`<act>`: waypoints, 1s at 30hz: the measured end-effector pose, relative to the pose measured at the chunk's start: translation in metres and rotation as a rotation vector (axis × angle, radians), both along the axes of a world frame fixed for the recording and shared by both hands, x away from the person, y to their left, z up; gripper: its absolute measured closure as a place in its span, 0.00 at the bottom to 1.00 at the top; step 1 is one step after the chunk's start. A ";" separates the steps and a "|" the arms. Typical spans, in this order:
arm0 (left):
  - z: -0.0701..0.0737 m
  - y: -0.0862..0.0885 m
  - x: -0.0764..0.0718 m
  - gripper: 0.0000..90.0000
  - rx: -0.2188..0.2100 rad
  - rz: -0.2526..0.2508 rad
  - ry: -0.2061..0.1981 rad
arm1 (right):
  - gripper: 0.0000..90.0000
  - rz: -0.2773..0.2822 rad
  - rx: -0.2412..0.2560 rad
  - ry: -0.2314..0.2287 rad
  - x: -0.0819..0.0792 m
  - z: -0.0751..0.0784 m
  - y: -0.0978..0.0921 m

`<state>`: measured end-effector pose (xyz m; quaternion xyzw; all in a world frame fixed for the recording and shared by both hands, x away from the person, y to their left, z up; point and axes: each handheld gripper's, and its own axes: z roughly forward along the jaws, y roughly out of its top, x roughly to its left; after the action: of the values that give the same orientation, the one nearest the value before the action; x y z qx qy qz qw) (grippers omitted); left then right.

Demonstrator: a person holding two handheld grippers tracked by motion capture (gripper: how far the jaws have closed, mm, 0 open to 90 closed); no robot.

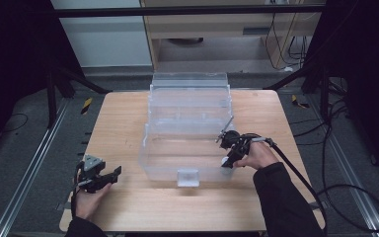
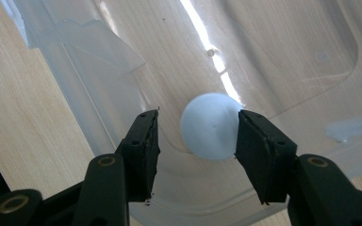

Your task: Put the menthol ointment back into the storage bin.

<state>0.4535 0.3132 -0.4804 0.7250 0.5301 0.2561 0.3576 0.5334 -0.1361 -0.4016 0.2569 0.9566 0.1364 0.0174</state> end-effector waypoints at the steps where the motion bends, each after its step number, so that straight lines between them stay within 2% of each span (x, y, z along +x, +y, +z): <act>1: 0.000 0.000 0.000 0.35 0.000 0.000 0.000 | 0.54 -0.003 0.002 0.003 0.000 0.000 0.000; 10: 0.000 0.000 0.000 0.35 0.000 0.000 0.000 | 0.45 -0.043 0.059 -0.054 -0.008 0.014 -0.007; 14: 0.000 0.000 0.000 0.35 0.001 -0.001 0.000 | 0.40 -0.068 0.105 -0.116 -0.015 0.025 -0.014; 15: 0.000 0.000 0.000 0.35 0.001 -0.001 0.000 | 0.40 -0.068 0.105 -0.116 -0.015 0.025 -0.014; 16: 0.000 0.000 0.000 0.35 0.004 -0.002 0.003 | 0.36 -0.083 0.139 -0.143 -0.020 0.031 -0.019; 20: 0.000 0.000 0.000 0.35 0.002 0.001 0.002 | 0.30 -0.126 0.194 -0.207 -0.031 0.038 -0.032; 24: 0.000 0.000 0.000 0.35 0.006 -0.001 0.005 | 0.26 -0.201 0.267 -0.260 -0.042 0.039 -0.048; 25: 0.000 0.000 0.000 0.35 0.006 -0.001 0.005 | 0.26 -0.201 0.267 -0.260 -0.042 0.039 -0.048; 26: 0.000 0.001 0.000 0.35 0.007 -0.002 0.008 | 0.23 -0.239 0.301 -0.283 -0.048 0.036 -0.057; 30: -0.001 0.000 0.000 0.35 0.009 -0.001 0.008 | 0.22 -0.283 0.331 -0.310 -0.056 0.027 -0.071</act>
<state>0.4535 0.3134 -0.4813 0.7279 0.5301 0.2553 0.3522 0.4770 -0.2070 -0.3747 0.3636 0.8617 0.3249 0.1403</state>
